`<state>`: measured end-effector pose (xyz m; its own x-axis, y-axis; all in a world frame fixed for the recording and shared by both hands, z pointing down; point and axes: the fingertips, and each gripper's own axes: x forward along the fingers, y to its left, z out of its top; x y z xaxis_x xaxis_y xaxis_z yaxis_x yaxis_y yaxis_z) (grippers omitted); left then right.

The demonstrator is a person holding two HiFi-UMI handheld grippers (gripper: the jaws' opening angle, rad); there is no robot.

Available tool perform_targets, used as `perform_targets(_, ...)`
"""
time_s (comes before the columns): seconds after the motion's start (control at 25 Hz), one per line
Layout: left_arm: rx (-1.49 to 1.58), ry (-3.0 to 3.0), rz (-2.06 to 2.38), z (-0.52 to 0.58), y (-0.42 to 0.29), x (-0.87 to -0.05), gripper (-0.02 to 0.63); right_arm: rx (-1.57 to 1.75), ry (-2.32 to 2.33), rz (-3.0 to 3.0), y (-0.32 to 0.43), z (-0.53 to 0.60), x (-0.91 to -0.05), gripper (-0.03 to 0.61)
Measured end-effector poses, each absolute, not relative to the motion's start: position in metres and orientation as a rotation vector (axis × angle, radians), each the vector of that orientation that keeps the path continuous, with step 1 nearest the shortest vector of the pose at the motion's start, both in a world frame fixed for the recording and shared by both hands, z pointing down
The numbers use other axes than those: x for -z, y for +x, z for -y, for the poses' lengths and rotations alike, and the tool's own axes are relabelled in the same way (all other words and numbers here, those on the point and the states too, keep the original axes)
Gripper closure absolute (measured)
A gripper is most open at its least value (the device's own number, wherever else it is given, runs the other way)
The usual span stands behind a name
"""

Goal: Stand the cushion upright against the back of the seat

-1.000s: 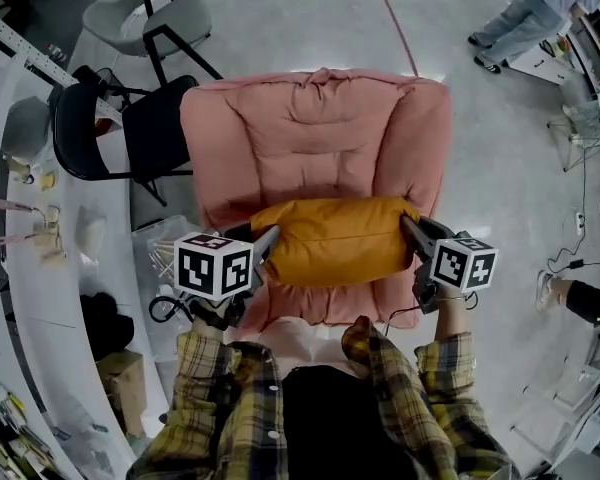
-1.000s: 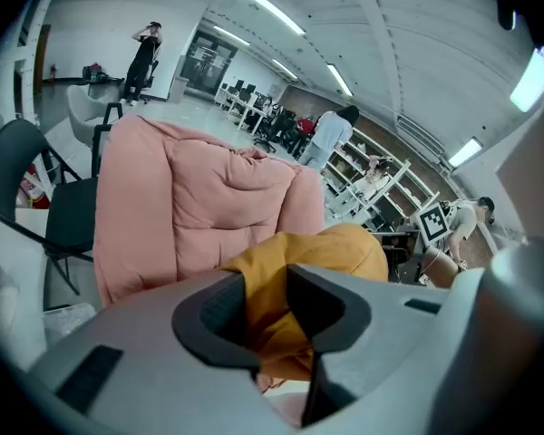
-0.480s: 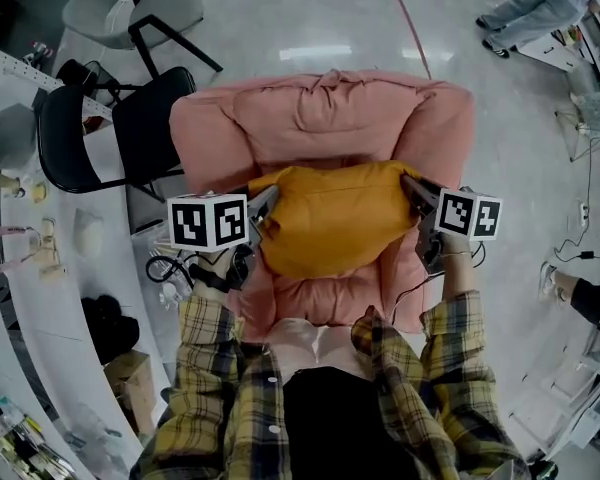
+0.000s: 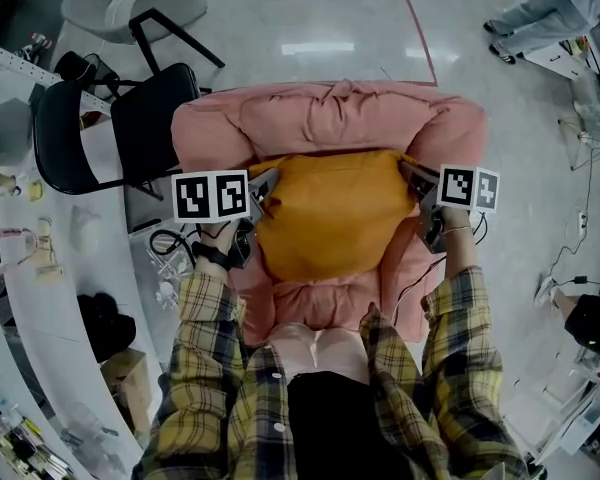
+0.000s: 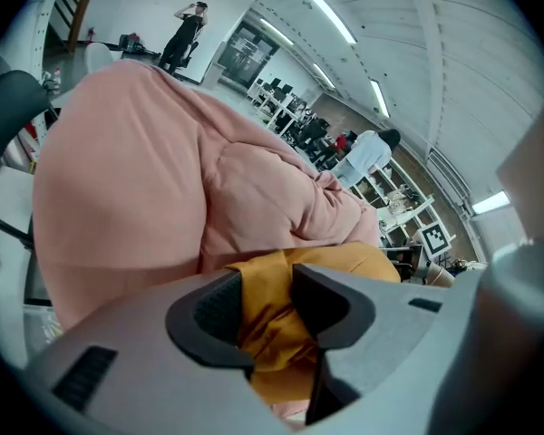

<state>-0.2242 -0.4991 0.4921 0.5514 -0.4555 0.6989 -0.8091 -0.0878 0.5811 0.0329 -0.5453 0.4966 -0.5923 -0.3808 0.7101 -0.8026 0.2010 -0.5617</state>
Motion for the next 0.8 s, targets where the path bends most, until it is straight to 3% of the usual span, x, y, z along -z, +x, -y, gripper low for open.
perform_targets(0.28,-0.431,1.745,1.055,0.499,-0.234,-0.484,0.436,-1.514,1.076,2.097,0.033,0.544,-0.486,0.520)
perform_targets(0.48,-0.528,1.818,1.122,0.500,-0.237,-0.470,0.393,-1.393,1.146,2.076,0.045,0.535,-0.479,0.499)
perform_targets(0.8,-0.572,1.887,1.130,0.489,-0.232,-0.448,0.382,-1.141,1.283,2.081,0.064,0.527,-0.445,0.446)
